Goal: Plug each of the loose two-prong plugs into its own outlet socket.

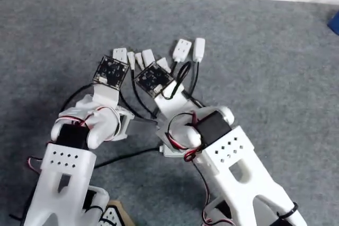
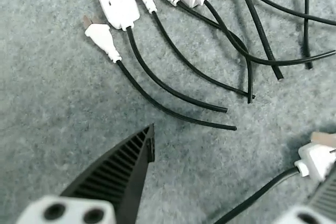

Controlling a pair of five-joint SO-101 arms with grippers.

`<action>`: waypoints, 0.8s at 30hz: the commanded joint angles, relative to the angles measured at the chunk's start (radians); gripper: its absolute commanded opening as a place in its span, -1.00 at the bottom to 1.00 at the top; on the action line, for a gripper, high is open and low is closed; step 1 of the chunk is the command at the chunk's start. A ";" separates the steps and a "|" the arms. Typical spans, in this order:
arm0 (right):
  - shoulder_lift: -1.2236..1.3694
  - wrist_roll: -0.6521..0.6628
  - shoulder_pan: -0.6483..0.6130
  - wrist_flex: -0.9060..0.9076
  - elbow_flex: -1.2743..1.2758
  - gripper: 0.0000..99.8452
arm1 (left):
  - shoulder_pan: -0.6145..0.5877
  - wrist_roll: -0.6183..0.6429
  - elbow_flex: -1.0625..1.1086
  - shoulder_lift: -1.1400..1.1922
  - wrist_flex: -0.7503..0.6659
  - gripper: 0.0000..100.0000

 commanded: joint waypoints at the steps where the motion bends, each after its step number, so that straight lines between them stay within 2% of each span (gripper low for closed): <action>1: -0.019 0.014 0.024 0.053 -0.054 -0.99 | -0.012 0.002 0.012 -0.004 -0.049 -0.08; 7: -0.019 0.002 0.027 0.088 0.067 -0.99 | -0.016 0.012 0.012 -0.012 -0.066 -0.08; 11: -0.018 -0.110 0.042 0.101 0.114 -0.99 | -0.064 0.074 0.016 -0.004 -0.103 -0.08; 15: -0.018 -0.130 0.056 0.163 0.114 -0.99 | -0.107 0.114 0.033 -0.004 -0.110 -0.08; 21: -0.001 -0.129 0.162 0.274 0.079 -0.99 | -0.108 0.135 0.163 -0.004 -0.275 -0.08; 24: 0.082 -0.135 0.168 0.297 0.041 -0.99 | -0.110 0.135 0.199 -0.004 -0.318 -0.08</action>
